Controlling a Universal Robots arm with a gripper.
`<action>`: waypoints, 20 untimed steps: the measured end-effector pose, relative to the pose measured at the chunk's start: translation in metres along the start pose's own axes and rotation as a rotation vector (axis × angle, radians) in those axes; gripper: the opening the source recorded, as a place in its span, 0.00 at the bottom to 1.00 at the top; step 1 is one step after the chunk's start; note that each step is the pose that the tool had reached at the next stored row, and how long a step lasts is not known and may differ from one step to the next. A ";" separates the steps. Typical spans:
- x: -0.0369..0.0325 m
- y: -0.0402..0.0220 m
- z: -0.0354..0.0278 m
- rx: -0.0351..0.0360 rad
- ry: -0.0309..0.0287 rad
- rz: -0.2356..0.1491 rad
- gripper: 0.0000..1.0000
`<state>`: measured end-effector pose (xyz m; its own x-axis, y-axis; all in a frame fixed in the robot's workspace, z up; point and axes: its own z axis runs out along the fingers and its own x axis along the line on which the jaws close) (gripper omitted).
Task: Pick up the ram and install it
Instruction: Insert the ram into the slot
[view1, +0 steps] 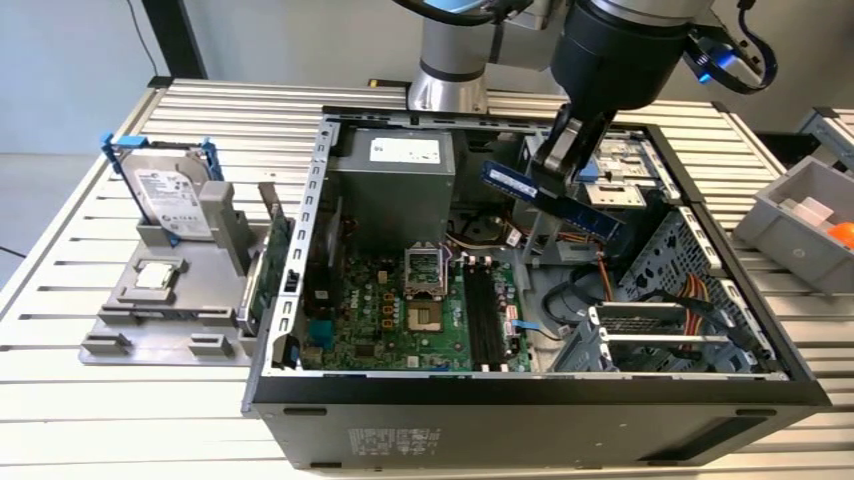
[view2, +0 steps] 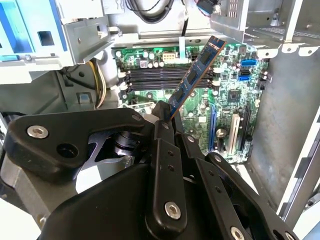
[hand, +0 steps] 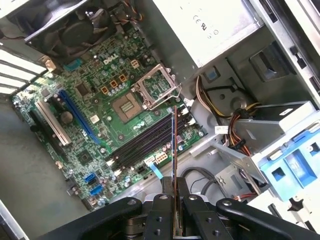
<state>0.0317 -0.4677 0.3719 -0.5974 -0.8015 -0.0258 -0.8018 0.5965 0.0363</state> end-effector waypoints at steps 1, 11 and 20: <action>0.0000 0.0000 0.0000 0.0001 -0.0001 0.004 0.00; 0.0000 0.0000 0.0000 0.0007 -0.0012 0.040 0.00; 0.0000 0.0000 0.0000 0.0007 -0.0012 0.042 0.00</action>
<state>0.0317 -0.4677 0.3719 -0.6305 -0.7758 -0.0255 -0.7761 0.6296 0.0366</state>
